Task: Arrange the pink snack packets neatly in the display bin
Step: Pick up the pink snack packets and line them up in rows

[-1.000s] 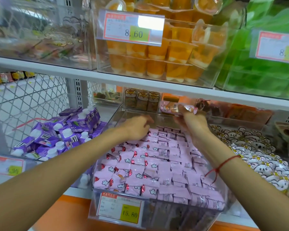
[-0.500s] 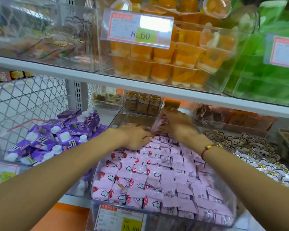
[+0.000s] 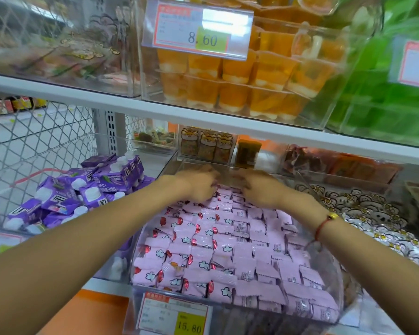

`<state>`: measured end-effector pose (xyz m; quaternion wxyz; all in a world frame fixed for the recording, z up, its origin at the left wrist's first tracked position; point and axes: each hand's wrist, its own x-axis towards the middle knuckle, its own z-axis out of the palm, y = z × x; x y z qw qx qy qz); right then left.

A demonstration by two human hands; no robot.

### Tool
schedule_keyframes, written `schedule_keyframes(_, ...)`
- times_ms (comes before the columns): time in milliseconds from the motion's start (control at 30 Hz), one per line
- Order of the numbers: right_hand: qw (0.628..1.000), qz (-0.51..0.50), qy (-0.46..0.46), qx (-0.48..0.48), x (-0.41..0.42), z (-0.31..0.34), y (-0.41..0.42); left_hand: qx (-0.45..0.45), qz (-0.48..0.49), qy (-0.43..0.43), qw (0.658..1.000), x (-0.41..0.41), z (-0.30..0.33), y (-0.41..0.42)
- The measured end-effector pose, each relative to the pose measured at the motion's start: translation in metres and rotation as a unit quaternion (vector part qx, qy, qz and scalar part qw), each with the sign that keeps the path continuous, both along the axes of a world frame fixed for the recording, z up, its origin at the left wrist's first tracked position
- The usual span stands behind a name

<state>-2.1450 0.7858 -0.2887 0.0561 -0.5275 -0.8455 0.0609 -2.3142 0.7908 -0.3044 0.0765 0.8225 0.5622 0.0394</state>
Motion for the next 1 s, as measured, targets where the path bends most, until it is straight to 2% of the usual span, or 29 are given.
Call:
schedule_keyframes(133,0.999,0.030,-0.030,-0.012,0.014,-0.004,-0.035,-0.050,-0.009,0.006,0.999,0.014,-0.003,0.011)
schedule_keyframes(267,0.988,0.044,-0.130,-0.068,0.018,-0.017,-0.050,-0.089,0.039,0.053,0.994,0.018,-0.012,0.017)
schedule_keyframes(367,0.987,0.041,-0.139,-0.072,0.017,-0.014,-0.050,-0.112,0.061,0.047,0.991,0.021,-0.004,0.014)
schedule_keyframes(433,0.988,0.043,-0.125,-0.074,0.020,-0.009,-0.054,-0.095,0.057,0.021,0.994,0.020,0.007,0.005)
schedule_keyframes(533,0.996,0.039,-0.076,-0.016,0.027,-0.004,-0.081,0.024,0.027,-0.018,0.999,0.012,0.021,-0.033)
schedule_keyframes(600,0.998,0.050,-0.004,0.049,0.029,-0.006,-0.108,0.102,0.007,-0.044,0.994,0.004,0.020,-0.073)
schedule_keyframes(667,0.992,0.076,0.066,0.076,0.029,-0.008,-0.132,0.144,-0.021,-0.072,0.987,-0.001,0.012,-0.114)
schedule_keyframes(733,0.989,0.103,0.089,0.050,0.030,-0.009,-0.148,0.132,-0.066,-0.109,0.983,-0.002,0.004,-0.146)
schedule_keyframes(833,0.987,0.137,0.081,0.017,0.035,-0.013,-0.154,0.049,-0.138,-0.131,0.981,-0.004,-0.006,-0.161)
schedule_keyframes(1000,0.979,0.128,0.156,-0.006,0.042,-0.018,-0.155,-0.008,-0.143,-0.205,0.968,-0.020,-0.017,-0.158)
